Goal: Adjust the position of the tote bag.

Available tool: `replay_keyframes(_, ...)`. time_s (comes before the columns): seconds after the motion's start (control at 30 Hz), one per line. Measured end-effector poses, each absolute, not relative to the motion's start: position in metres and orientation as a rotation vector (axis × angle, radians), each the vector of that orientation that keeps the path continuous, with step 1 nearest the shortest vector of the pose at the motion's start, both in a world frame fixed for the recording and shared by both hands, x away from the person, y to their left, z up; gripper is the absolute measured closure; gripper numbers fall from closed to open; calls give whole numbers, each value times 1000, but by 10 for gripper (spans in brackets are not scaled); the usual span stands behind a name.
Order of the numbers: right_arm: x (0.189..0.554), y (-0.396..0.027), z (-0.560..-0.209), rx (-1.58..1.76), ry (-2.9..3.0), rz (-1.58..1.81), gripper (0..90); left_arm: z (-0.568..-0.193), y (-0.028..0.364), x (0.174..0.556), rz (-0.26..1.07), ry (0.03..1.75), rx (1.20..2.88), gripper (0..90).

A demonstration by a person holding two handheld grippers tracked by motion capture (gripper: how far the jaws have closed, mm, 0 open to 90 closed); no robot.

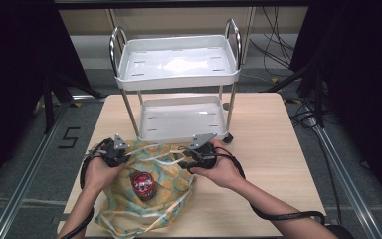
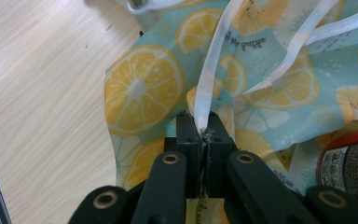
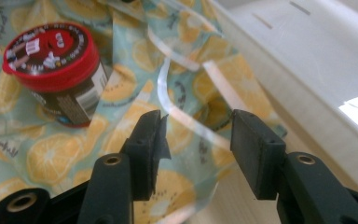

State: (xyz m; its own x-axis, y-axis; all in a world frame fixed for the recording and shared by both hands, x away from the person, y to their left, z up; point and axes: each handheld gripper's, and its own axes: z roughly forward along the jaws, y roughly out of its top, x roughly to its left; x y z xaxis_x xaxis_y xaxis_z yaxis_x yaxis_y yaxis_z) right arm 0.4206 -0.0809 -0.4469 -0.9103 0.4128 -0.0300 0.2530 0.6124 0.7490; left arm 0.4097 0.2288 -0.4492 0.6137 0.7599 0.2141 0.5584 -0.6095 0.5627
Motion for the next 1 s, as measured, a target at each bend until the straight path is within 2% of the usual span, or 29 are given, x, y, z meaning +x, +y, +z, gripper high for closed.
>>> replay_keyframes(0.27,420,-83,-455,573,2645,1156,542,-454,231,410,615,1062,2385,852)
replay_keyframes(0.53,419,-84,-452,572,2632,1188,539,-452,235,409,626,1073,2361,793)
replay_keyframes(0.6,420,-85,-452,575,2625,1191,536,-451,236,407,626,1087,2341,759)
replay_keyframes(0.7,420,-86,-451,571,2616,1204,525,-448,238,405,632,1102,2288,614)
replay_keyframes(0.73,420,-86,-451,571,2616,1204,525,-447,238,404,637,1104,2276,614)
replay_keyframes(0.77,420,-86,-450,577,2618,1208,526,-446,239,402,636,1115,2259,556)
replay_keyframes(1.0,419,-86,-448,574,2620,1215,529,-434,246,390,604,1099,2183,462)
